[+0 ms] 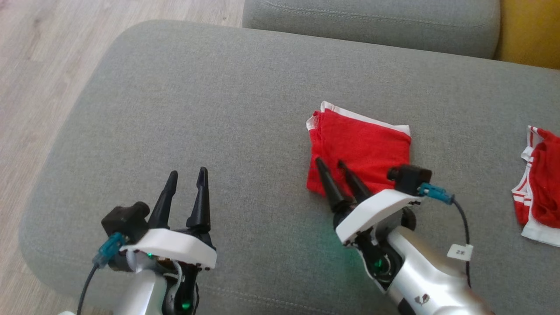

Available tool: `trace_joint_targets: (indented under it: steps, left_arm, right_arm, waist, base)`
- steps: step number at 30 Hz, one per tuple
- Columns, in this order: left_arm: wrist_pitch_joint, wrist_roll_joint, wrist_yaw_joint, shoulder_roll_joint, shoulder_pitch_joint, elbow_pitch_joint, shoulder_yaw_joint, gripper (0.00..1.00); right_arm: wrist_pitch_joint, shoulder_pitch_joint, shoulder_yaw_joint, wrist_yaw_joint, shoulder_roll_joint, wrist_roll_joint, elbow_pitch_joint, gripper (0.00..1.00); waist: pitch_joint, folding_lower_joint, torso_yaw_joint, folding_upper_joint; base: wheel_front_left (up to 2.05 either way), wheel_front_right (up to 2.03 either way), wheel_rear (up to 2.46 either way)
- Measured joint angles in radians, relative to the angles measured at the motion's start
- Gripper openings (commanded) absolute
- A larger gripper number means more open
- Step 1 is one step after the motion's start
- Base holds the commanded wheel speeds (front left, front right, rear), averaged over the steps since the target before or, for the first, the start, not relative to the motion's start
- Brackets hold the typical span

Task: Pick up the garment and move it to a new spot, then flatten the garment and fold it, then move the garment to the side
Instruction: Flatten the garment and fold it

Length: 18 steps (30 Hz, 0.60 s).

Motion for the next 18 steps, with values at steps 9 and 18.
trace_joint_targets:
  steps: [9,18]
  left_arm:
    - [0.0,0.0,0.001,0.0,0.0,0.006,-0.007,1.0]
    - [0.0,0.0,0.001,0.0,-0.001,0.01,-0.007,1.0]
  right_arm:
    - [0.013,-0.039,0.132,0.0,-0.001,0.069,0.052,1.0]
    - [0.041,-0.084,0.237,0.0,-0.003,0.152,0.091,1.0]
  waist:
    - [0.008,0.0,-0.004,0.0]
    - [0.021,0.0,-0.029,0.0]
  base:
    - [0.0,0.0,0.0]
    - [0.0,0.0,0.0]
